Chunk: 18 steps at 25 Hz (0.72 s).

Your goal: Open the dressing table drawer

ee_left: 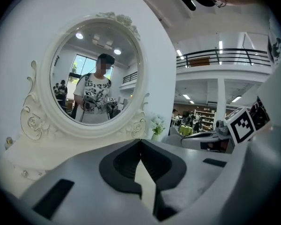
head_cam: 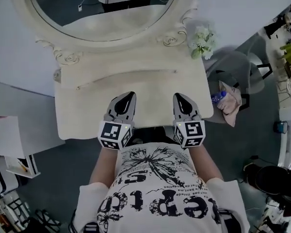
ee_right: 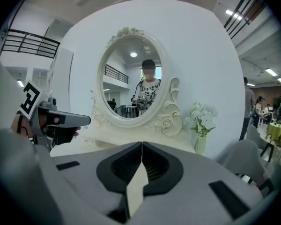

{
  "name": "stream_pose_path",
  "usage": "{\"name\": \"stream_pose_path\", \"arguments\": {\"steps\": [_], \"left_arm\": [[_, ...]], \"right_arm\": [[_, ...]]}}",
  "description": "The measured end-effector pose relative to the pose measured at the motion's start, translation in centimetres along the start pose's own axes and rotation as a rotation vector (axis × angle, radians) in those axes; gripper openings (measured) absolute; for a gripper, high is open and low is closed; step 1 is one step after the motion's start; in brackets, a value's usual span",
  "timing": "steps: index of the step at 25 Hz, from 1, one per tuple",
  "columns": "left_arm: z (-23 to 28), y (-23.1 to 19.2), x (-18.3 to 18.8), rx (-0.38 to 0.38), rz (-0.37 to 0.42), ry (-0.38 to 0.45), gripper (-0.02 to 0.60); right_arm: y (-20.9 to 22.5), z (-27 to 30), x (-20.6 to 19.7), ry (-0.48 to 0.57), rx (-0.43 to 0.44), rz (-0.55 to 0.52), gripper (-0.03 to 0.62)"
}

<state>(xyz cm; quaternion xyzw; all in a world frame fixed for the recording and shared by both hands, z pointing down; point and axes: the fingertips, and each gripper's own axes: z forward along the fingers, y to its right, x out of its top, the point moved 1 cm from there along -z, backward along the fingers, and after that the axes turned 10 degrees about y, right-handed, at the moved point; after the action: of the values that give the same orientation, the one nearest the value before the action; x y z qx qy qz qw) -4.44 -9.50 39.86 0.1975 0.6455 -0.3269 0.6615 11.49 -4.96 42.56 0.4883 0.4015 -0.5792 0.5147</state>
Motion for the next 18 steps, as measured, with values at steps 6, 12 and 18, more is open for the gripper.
{"name": "stream_pose_path", "arguments": {"steps": [6,12,18], "left_arm": [[3.7,0.1,-2.8,0.133,-0.04,-0.021,0.018],[6.0,0.2,-6.7,0.203,-0.071,-0.074,0.018],[7.5,-0.4,-8.8,0.244,-0.094,-0.096,0.018]], "right_arm": [[4.8,4.6,-4.0,-0.079,0.086,-0.037,0.018],[8.3,8.7,-10.0,-0.18,0.11,-0.003,0.02],[10.5,12.5,-14.3,-0.254,0.115,0.037,0.127]]}}
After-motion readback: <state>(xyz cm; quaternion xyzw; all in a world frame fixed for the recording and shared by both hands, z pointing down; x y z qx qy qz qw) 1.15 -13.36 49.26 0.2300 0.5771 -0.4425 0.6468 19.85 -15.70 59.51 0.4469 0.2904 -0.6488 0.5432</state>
